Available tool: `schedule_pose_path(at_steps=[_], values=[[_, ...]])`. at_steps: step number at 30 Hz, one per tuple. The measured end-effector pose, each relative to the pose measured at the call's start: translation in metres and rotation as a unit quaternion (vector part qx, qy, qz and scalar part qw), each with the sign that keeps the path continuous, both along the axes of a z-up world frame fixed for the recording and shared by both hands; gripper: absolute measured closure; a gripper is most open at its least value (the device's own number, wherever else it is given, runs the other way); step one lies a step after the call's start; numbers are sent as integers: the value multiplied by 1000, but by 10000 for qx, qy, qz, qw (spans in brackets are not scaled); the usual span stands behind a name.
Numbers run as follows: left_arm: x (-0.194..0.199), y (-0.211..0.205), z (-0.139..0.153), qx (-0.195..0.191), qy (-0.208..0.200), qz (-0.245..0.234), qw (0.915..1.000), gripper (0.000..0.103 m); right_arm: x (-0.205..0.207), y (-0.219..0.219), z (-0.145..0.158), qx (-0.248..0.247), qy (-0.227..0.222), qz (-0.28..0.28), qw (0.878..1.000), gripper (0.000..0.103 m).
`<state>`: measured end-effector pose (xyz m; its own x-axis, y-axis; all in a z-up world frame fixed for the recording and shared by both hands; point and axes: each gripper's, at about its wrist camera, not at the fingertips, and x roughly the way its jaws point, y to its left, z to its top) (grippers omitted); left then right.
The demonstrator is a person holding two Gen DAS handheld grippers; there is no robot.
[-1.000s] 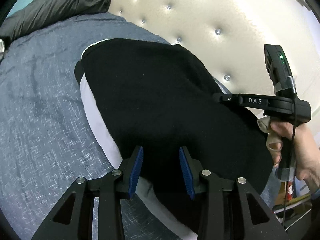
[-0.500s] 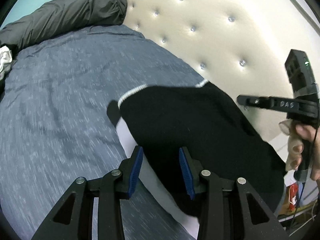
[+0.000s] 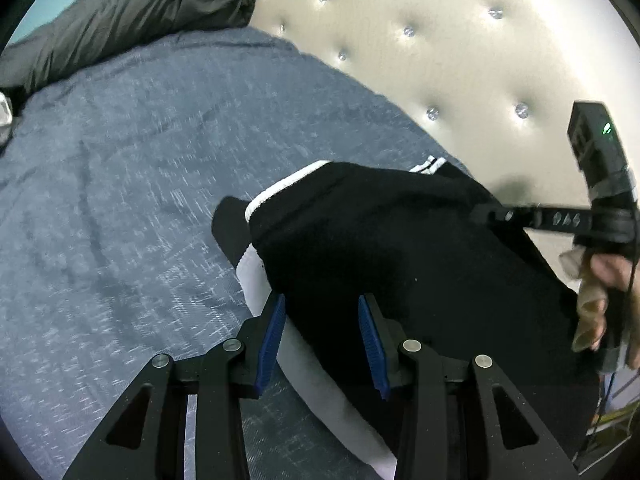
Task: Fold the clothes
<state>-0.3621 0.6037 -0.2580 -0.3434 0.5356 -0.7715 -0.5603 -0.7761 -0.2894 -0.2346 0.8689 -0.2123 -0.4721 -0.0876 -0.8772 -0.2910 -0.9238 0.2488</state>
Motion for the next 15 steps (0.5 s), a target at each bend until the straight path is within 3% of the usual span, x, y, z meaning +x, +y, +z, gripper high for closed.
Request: schedule_pose_path(at_steps=[7,15], values=[[51,-16,29,155,87,-266,9995,61,72,7,59,129,848,24,9963,103],[145,0,46,377,152,-781,9961,58,171,-7,39,52,999,-20,9950,103]])
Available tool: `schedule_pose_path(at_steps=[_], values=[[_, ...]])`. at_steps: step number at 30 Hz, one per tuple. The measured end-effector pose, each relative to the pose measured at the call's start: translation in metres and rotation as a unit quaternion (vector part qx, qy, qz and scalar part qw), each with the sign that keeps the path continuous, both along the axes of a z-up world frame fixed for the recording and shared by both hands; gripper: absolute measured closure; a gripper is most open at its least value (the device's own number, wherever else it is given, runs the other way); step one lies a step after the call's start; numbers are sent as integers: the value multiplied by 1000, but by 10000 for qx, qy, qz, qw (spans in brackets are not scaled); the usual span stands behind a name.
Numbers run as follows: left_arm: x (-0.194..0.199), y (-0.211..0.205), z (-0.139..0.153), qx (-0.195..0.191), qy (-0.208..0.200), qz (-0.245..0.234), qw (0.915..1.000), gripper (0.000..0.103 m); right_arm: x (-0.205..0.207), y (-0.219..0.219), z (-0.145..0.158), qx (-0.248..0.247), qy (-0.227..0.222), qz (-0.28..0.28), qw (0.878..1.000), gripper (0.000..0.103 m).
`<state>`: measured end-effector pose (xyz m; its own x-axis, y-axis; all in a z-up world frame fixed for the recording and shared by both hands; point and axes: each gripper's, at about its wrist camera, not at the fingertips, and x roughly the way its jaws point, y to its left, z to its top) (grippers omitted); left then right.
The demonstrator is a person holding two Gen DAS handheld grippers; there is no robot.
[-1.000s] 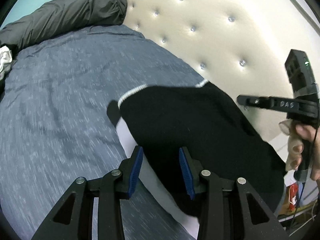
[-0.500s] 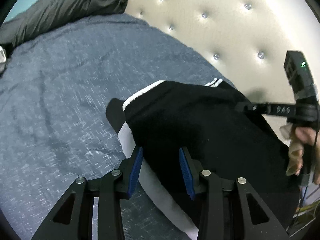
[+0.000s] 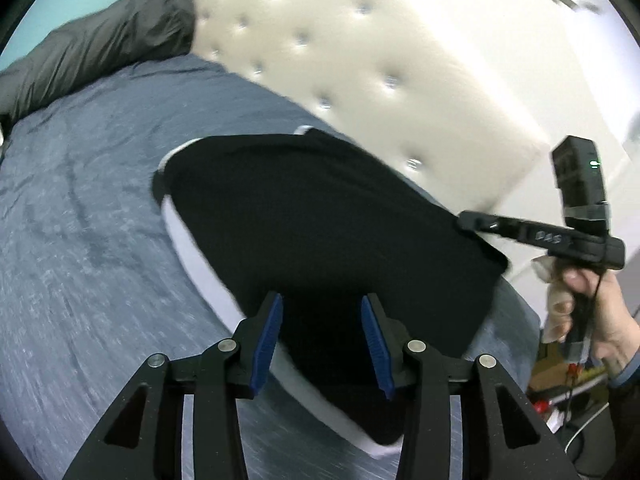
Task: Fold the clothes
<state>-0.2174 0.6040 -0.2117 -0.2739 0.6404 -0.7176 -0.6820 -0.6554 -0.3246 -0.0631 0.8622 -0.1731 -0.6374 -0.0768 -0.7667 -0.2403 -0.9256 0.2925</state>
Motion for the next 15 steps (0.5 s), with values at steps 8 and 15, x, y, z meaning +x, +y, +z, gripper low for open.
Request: schedule_pose_path(at_steps=[8,15], values=[[37,11,-21,-125,-186,-47,9997,58,35,-19,-25,227,-41,-180,9996,103],[46,14,-29,-420,-13,-3,9991,56,44,-22,-50,370,47,-256,9990,103]])
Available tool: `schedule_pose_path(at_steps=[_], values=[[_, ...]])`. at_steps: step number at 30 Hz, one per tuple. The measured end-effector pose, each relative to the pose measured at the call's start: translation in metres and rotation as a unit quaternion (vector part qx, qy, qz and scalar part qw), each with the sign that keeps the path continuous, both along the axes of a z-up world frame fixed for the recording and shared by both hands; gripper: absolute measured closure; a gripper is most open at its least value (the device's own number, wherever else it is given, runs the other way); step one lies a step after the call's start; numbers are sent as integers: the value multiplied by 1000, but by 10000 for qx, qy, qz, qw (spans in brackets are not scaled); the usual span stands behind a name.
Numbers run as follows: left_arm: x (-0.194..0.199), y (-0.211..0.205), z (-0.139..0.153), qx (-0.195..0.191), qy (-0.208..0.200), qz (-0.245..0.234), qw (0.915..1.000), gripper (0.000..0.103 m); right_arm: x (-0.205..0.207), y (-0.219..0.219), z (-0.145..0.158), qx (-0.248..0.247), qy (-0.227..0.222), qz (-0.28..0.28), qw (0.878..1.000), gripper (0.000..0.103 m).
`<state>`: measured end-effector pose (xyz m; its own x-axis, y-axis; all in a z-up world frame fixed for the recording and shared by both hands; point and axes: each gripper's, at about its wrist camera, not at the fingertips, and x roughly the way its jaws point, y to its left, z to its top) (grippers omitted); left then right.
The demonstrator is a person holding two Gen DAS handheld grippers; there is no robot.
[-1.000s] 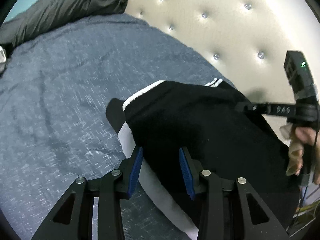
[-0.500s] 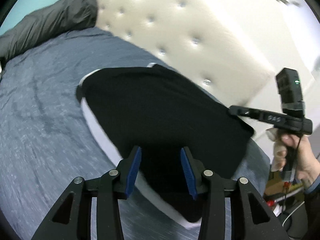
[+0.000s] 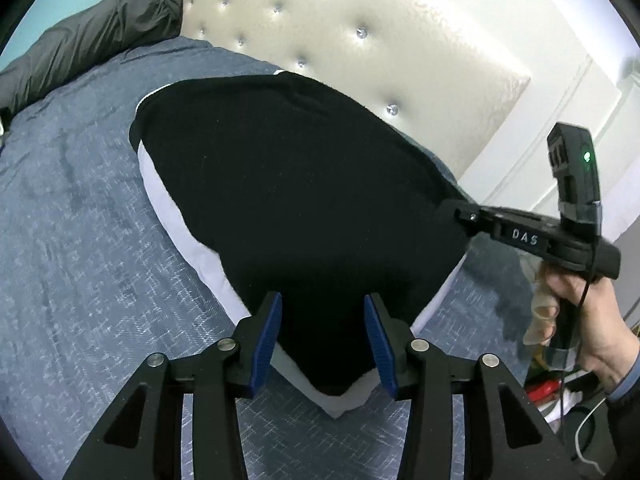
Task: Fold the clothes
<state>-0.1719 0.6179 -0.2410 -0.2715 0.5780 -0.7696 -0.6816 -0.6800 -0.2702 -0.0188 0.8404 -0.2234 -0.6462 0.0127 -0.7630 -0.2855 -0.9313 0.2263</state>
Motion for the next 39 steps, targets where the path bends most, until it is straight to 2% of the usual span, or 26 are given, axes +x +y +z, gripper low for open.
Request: schedule_pose_path(at_steps=[7,11,15,17,19,22,26,29,36,39], values=[[7,-18,24,147,17,221,9996,56,20,-13,36,131,492,-147,9986,103],[10,-28,30,178,-7,286,9994,56,29,-22,50,-160,754,-52,9970,103],[17,-39,33,175,-15,318,9993,56,20,-47,46,-185,677,332,9970,103],[22,-45,35,167,-3,324,9993,56,12,-55,33,-103,393,392,9984,103],[25,-51,37,170,-13,335,9993,56,7,-53,17,-113,124,291,9994,103],[27,-56,40,173,-8,343,9993,56,11,-46,3,-212,52,108,9997,103],[25,-63,44,237,-36,385,9990,56,19,-45,14,-280,235,-33,9993,103],[28,-67,48,277,-14,397,9988,56,27,-42,26,-71,300,-225,9993,103],[37,-74,60,344,48,364,9987,56,24,-39,10,5,-327,-385,9987,103],[41,-77,68,338,134,342,9988,56,38,-38,20,-165,59,-527,9985,103]])
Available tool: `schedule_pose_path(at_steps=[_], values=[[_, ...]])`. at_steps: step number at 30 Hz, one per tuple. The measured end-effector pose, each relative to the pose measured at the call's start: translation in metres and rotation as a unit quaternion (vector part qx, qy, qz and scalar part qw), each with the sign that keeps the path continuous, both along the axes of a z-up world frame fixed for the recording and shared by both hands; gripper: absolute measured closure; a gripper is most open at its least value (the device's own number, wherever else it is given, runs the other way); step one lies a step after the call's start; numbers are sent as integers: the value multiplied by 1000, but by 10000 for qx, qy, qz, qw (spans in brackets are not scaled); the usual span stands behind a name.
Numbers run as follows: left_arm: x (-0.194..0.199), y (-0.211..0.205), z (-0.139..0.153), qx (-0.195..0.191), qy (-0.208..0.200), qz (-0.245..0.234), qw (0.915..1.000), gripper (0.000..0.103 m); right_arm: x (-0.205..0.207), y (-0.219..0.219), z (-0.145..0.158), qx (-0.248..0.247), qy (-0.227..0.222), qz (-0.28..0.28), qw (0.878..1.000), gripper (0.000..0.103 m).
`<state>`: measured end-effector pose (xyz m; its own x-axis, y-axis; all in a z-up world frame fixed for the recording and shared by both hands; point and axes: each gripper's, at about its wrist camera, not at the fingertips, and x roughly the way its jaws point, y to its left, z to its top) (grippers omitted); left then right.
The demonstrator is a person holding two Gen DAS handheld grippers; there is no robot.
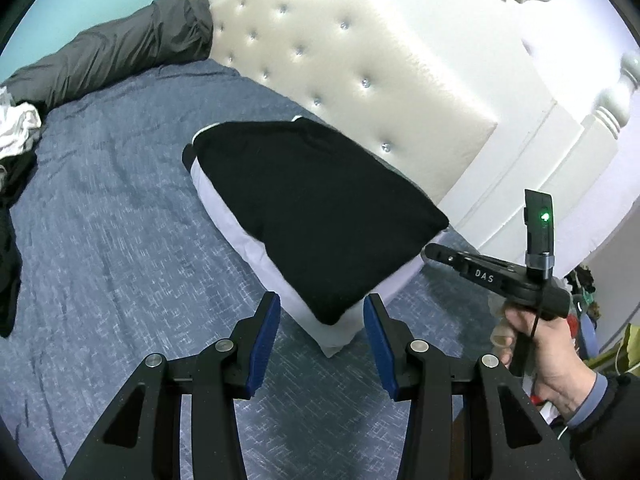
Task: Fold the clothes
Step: 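Open both tools and release the folded sweater on the pillow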
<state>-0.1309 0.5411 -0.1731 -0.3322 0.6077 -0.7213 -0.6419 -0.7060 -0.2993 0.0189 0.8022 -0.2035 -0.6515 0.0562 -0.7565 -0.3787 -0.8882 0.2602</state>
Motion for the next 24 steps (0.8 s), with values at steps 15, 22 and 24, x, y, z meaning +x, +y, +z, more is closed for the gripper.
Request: schedule_pose_path(at_steps=[15,22,24], values=[[21,-17,30,73,195,71,9998,56,18,-15,39,89,318,26,9995,103],[35,-25,46,160,297,100,9994,55,35,-33,67,168,552,81,9983,103],[40,-27,50,187,325,94,9993,52,40,-39,75,205,610,85,9979,103]])
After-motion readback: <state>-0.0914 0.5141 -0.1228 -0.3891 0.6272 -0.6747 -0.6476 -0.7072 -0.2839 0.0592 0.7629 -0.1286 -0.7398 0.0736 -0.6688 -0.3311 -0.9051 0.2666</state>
